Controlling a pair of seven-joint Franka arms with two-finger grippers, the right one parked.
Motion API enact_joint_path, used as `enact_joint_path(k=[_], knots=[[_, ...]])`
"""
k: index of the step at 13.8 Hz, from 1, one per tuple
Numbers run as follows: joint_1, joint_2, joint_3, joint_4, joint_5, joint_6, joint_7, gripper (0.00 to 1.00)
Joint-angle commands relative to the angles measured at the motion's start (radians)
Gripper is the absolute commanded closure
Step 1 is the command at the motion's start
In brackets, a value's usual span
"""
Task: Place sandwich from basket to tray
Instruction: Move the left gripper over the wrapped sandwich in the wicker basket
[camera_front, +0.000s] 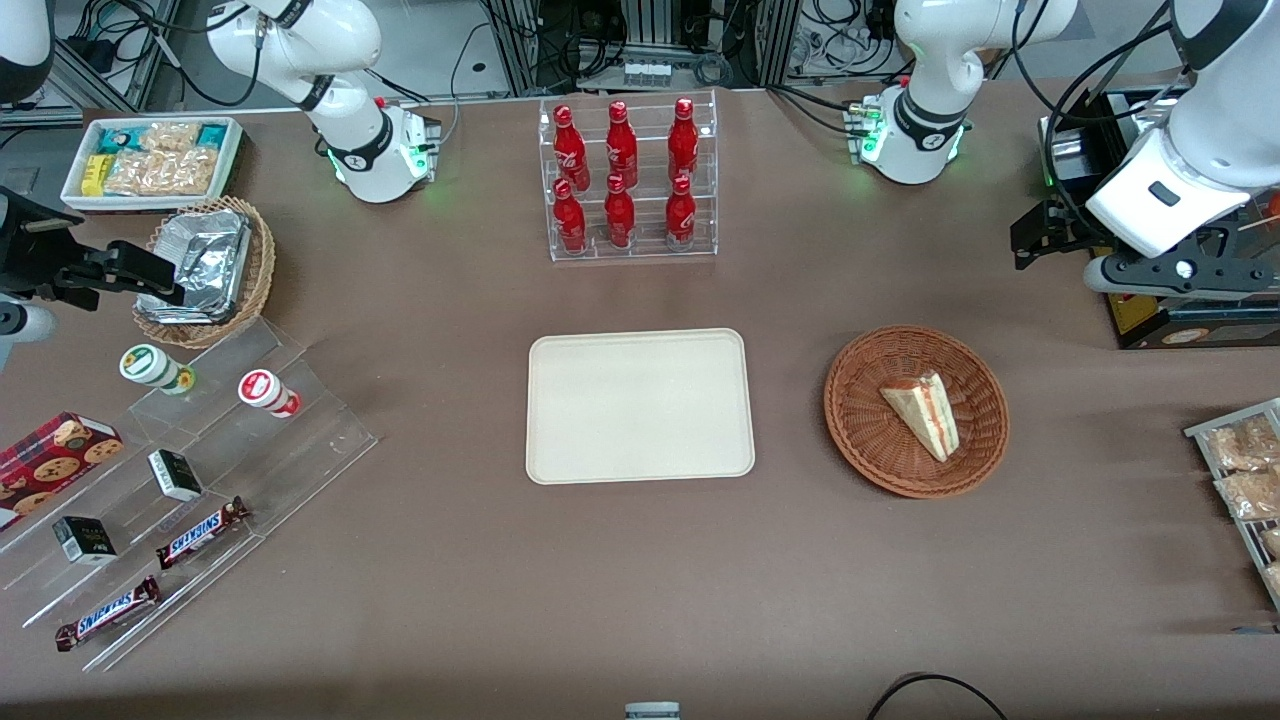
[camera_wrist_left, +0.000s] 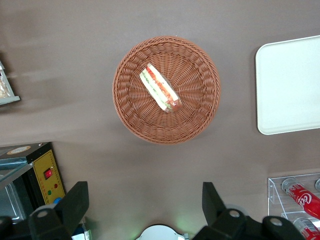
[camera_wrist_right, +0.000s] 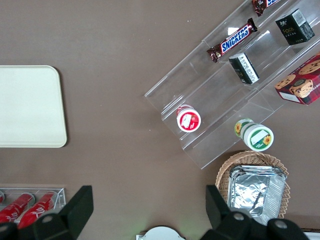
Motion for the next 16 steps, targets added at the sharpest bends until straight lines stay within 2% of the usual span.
enact_joint_path(k=[1, 2, 7, 11, 16], knots=[[0.018, 0.021, -0.008, 0.019, -0.045, -0.009, 0.012, 0.00], [0.022, 0.030, -0.007, 0.019, -0.070, -0.015, 0.011, 0.00], [0.024, 0.089, -0.011, -0.103, -0.055, 0.074, 0.026, 0.00], [0.023, 0.070, -0.011, -0.318, -0.053, 0.325, 0.017, 0.00], [0.024, 0.058, -0.010, -0.503, -0.052, 0.572, 0.002, 0.00]])
